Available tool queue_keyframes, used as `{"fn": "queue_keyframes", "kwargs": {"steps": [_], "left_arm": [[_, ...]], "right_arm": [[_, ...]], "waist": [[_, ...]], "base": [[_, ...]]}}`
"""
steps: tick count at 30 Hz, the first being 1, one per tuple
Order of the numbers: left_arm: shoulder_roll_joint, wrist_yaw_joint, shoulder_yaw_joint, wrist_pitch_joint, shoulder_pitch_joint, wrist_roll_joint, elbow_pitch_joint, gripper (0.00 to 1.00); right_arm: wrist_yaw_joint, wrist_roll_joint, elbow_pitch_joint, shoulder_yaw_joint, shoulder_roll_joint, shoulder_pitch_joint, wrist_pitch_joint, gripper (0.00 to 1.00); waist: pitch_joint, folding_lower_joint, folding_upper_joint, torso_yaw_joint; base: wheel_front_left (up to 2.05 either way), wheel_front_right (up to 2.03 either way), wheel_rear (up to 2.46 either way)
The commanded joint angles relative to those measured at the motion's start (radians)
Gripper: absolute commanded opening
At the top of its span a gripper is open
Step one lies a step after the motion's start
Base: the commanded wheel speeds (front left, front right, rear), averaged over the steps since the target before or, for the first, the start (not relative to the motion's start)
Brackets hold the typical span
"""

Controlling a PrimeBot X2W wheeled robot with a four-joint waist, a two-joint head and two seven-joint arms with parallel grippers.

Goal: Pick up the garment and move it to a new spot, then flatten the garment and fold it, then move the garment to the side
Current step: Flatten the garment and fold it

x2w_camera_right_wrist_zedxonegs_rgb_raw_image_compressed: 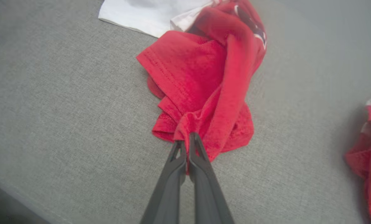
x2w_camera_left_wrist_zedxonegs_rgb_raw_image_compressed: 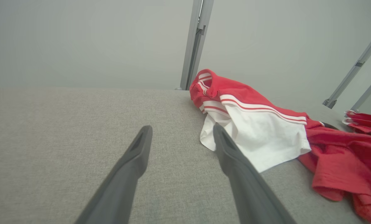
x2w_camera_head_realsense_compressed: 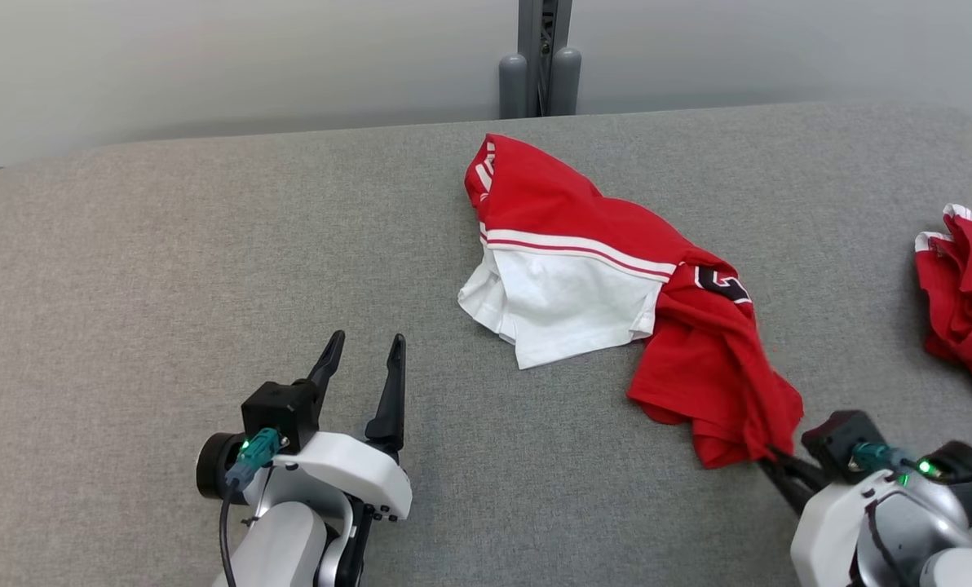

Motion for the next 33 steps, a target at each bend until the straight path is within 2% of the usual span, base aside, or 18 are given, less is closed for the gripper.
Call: {"fn": "queue_keyframes", "kwargs": {"steps": [1, 2, 3, 11, 21, 27, 33], "left_arm": [[0.005, 0.002, 0.002, -0.001, -0.017, -0.002, 0.001, 1.00], [0.005, 0.001, 0.002, -0.001, -0.017, 0.000, 0.002, 1.00], [0.005, 0.001, 0.002, -0.001, -0.017, 0.002, 0.003, 1.00], [0.005, -0.004, 0.008, -0.001, -0.030, 0.015, 0.010, 1.00], [0.005, -0.006, 0.001, -0.001, -0.049, 0.009, 0.000, 1.00], [0.005, -0.003, -0.011, -0.001, -0.062, 0.005, -0.011, 1.00], [0.005, 0.000, -0.015, -0.001, -0.058, 0.003, -0.024, 1.00]], "right_arm": [[0.000, 0.008, 0.009, 0.000, 0.000, 0.012, 0.006, 0.00], [0.000, 0.013, 0.016, 0.012, 0.002, 0.011, 0.006, 0.36], [0.000, 0.022, 0.021, 0.016, 0.009, 0.007, 0.006, 1.00], [0.000, 0.026, -0.003, -0.030, 0.084, -0.078, -0.126, 1.00], [0.000, -0.116, 0.036, -0.139, 0.222, -0.145, -0.368, 1.00], [0.000, -0.157, 0.117, -0.127, 0.274, -0.142, -0.437, 1.00], [0.000, -0.153, 0.185, -0.070, 0.303, -0.170, -0.470, 1.00]], "waist": [[0.001, 0.0000, 0.0000, 0.000], [0.002, 0.0000, 0.0000, -0.001], [0.004, 0.0000, 0.0000, -0.002], [0.009, 0.0000, 0.0000, -0.025], [0.027, 0.0000, 0.0000, -0.051], [0.046, 0.0000, 0.0000, -0.045], [0.065, 0.0000, 0.0000, -0.005]], "base": [[0.00, 0.00, 0.00], [0.00, 0.00, 0.00], [0.00, 0.00, 0.00], [0.00, 0.00, 0.00], [0.00, 0.00, 0.00], [0.00, 0.00, 0.00], [0.00, 0.00, 0.00]]}}
